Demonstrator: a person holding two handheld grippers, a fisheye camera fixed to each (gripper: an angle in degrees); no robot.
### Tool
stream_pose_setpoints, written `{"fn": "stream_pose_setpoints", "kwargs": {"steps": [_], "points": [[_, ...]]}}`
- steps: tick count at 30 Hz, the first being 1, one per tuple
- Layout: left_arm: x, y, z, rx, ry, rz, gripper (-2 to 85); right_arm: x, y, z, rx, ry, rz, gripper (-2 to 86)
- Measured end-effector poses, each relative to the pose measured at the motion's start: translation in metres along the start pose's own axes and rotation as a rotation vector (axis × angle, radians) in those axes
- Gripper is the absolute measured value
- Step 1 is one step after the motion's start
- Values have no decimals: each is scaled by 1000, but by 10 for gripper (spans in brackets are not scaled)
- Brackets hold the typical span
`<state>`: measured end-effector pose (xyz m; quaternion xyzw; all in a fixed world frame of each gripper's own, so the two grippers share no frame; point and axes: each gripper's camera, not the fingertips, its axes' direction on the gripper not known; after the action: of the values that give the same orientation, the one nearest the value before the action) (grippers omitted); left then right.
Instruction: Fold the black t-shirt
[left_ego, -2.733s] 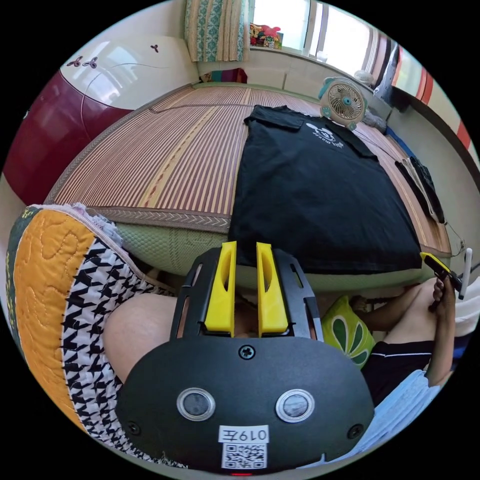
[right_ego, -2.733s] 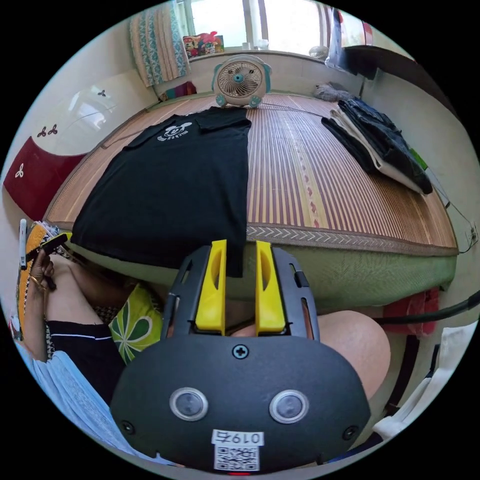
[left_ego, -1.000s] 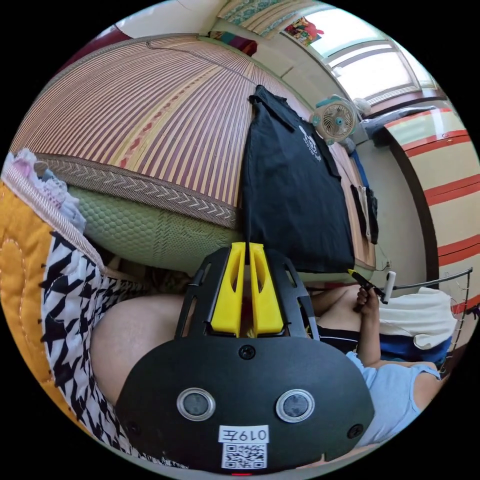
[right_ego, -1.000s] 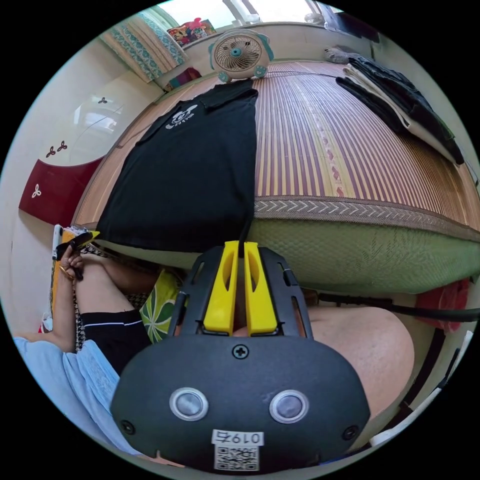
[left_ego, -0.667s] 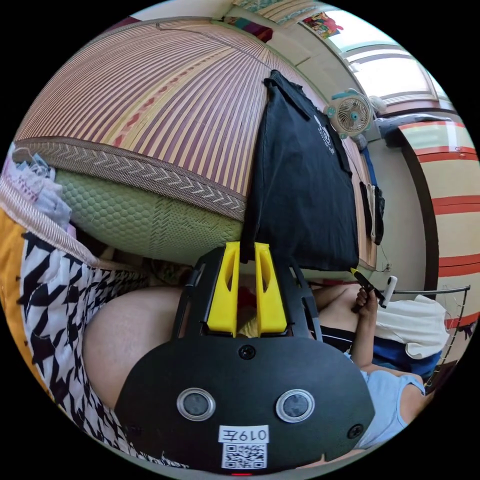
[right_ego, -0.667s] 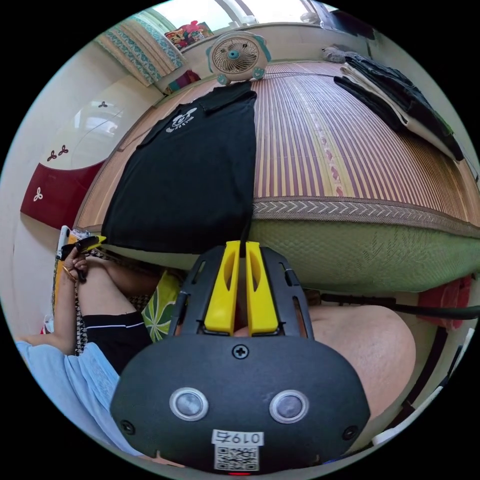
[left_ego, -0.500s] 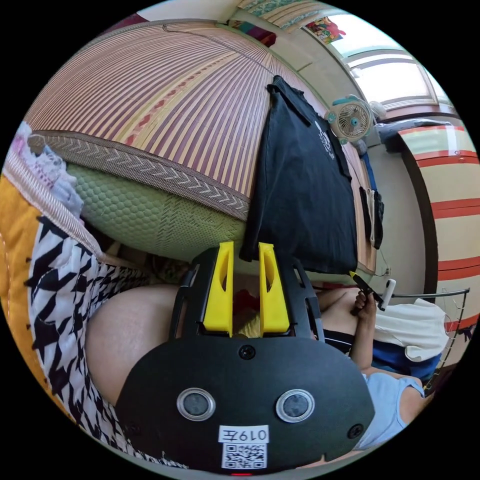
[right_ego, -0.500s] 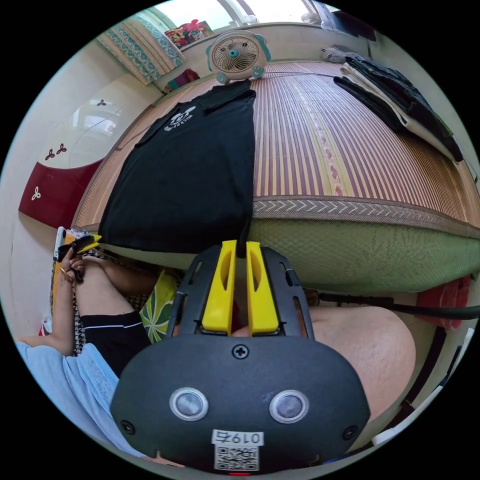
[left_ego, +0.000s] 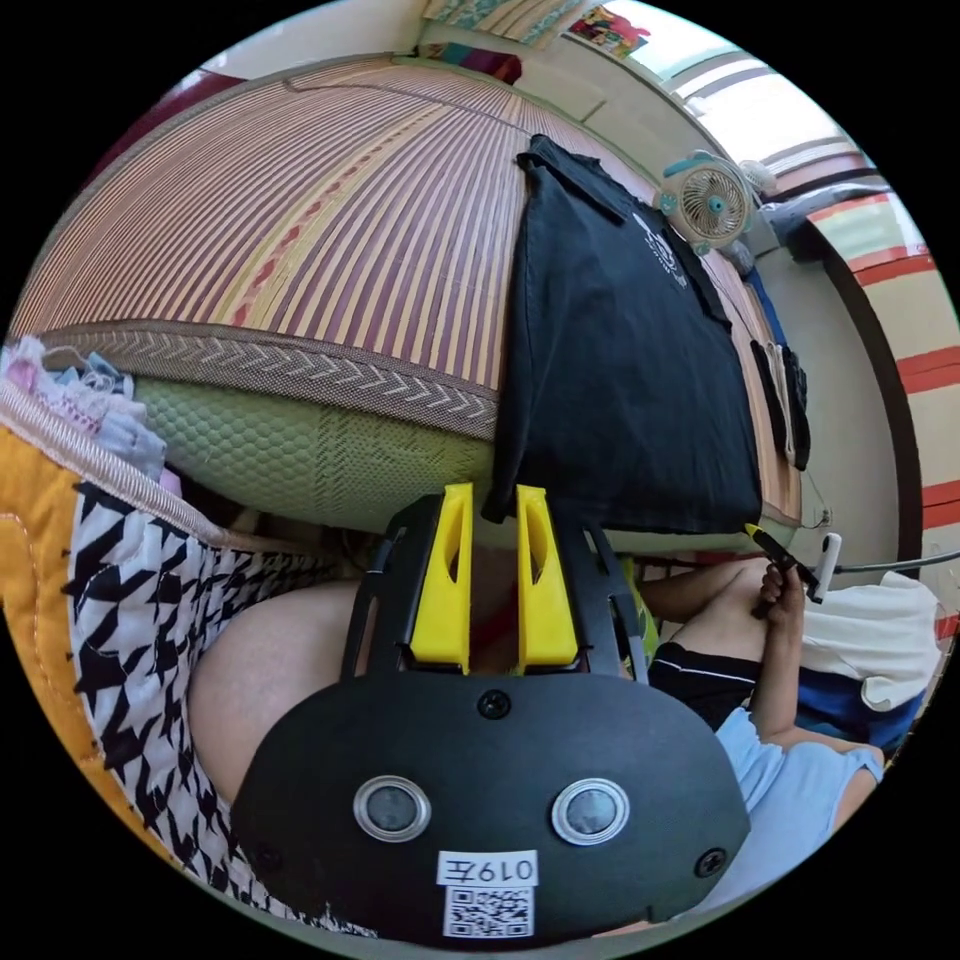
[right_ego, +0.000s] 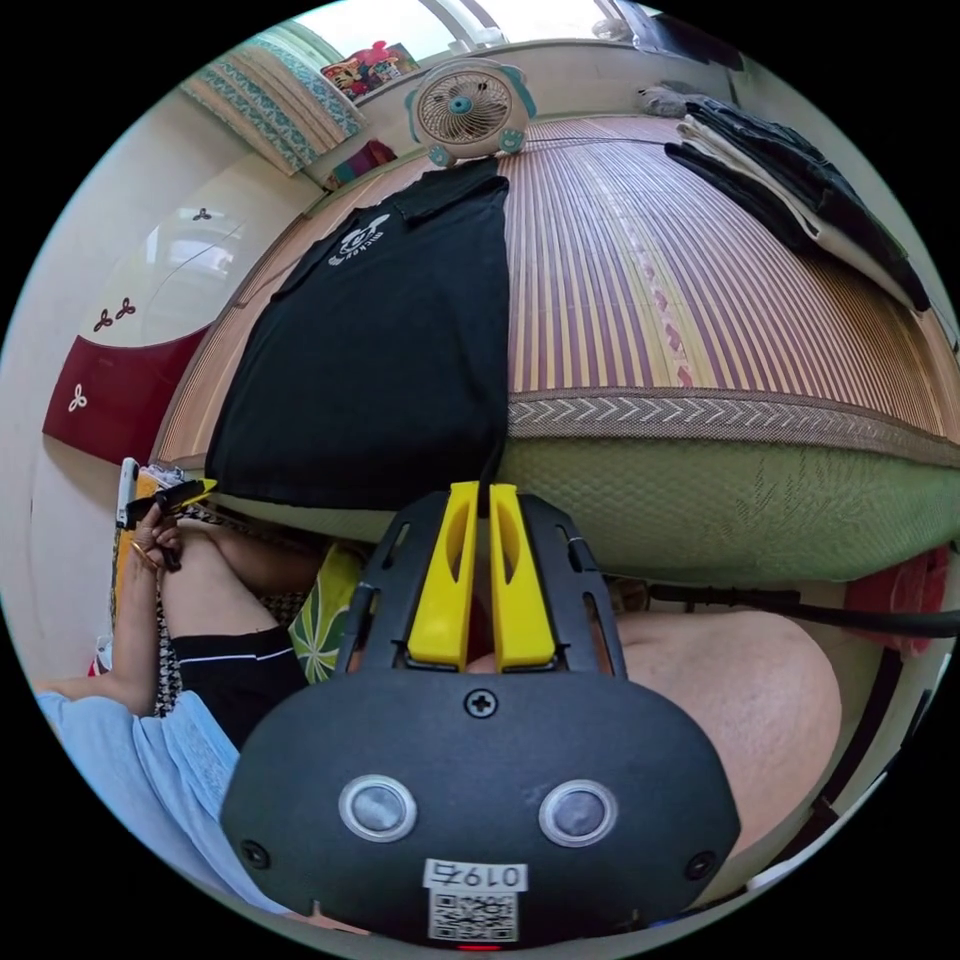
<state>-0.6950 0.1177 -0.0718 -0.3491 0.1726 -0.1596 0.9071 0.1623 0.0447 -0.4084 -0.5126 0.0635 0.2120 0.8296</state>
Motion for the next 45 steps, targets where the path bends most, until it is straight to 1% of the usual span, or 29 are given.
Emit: {"fn": "stream_pose_setpoints", "kwargs": {"steps": [2,6,7,11,16,19,24,31,33,38,45], "points": [[-9,0,0,-24,106,-6,23,5,4,-5,14,-10,12,-5],[-12,9,-14,37,116,-2,17,18,13,-17,45,-63,44,-6],[-16,13,-20,53,144,-6,16,23,16,-22,56,-82,51,-7],[-37,27,-41,143,360,-16,14,35,28,-44,136,-166,50,-7],[-40,41,-68,204,404,36,14,36,38,-67,177,-157,8,-8],[-36,47,-85,242,451,74,15,37,43,-87,218,-191,-11,-8],[-28,60,-115,284,479,134,15,44,55,-124,277,-223,-34,-8],[-39,101,-152,373,664,152,15,75,87,-176,383,-400,-12,-8],[-41,113,-158,378,674,154,15,77,94,-186,389,-406,-18,-8],[-39,146,-171,359,635,163,16,72,107,-205,354,-355,-68,-8],[-39,183,-190,347,612,178,15,76,119,-221,315,-367,-76,-8]]}}
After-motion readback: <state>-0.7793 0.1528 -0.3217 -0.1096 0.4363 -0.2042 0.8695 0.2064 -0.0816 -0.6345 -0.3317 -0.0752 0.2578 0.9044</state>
